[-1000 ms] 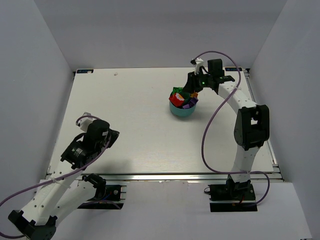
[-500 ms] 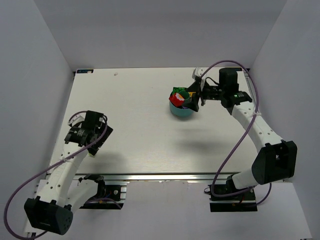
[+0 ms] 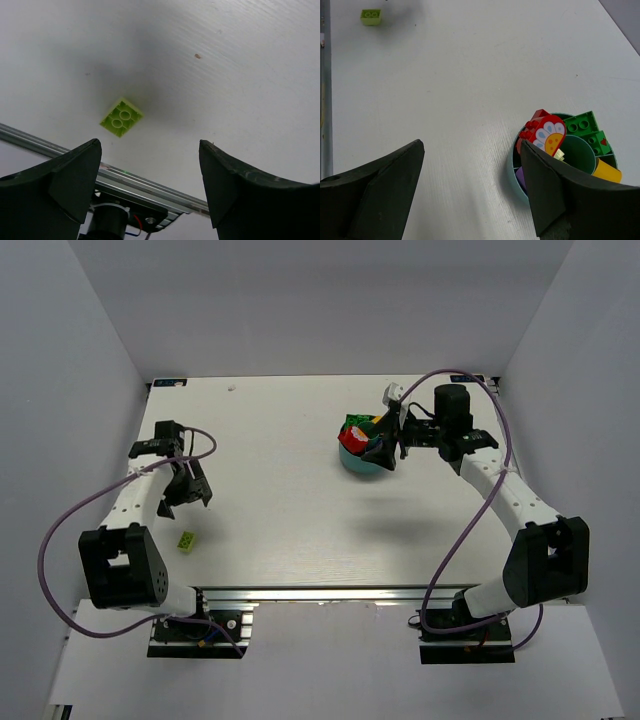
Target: Sort the legos into containers by color
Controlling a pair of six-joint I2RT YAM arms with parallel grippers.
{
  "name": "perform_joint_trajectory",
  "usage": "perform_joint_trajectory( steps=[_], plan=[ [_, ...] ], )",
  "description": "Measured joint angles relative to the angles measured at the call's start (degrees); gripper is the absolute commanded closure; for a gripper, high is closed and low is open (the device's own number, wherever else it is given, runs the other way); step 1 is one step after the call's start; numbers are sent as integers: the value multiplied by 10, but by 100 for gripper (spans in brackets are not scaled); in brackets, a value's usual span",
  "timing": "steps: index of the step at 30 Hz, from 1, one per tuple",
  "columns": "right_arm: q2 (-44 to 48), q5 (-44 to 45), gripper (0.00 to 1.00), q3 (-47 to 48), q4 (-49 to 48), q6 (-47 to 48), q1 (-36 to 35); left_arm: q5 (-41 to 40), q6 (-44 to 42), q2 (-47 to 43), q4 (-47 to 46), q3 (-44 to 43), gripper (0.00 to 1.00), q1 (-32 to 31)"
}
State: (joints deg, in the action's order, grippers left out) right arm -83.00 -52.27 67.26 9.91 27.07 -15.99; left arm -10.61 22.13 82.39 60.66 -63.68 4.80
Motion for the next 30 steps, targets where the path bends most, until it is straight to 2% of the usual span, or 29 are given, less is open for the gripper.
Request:
perform_joint_trajectory(
  steps=[4, 8, 10, 13, 17, 20, 25, 27, 30],
  plan=[
    [0, 0, 17, 0, -5, -2, 0, 11, -61, 17, 7, -33, 13, 0],
    [-8, -11, 18, 4, 3, 9, -2, 14, -62, 52, 8, -52, 14, 0],
    [-27, -21, 19, 24, 49, 53, -11, 19, -48, 57, 8, -36, 12, 0],
    [-74, -33, 20, 85, 168, 175, -61, 20, -23, 34, 11, 3, 9, 0],
    [-106, -62, 19, 96, 277, 300, -143, 10, -11, -15, 17, 40, 12, 8],
    [-122, -82, 20, 100, 316, 337, -166, 7, -6, -8, 15, 65, 12, 19],
    [-145, -94, 21, 116, 330, 355, -162, -3, 21, 53, 0, 89, 9, 30],
    [-145, -94, 21, 116, 332, 358, -159, -1, 30, 52, -7, 92, 9, 52],
    [-145, -97, 21, 109, 325, 357, -154, 9, 47, 31, -34, 102, 7, 124]
  ],
)
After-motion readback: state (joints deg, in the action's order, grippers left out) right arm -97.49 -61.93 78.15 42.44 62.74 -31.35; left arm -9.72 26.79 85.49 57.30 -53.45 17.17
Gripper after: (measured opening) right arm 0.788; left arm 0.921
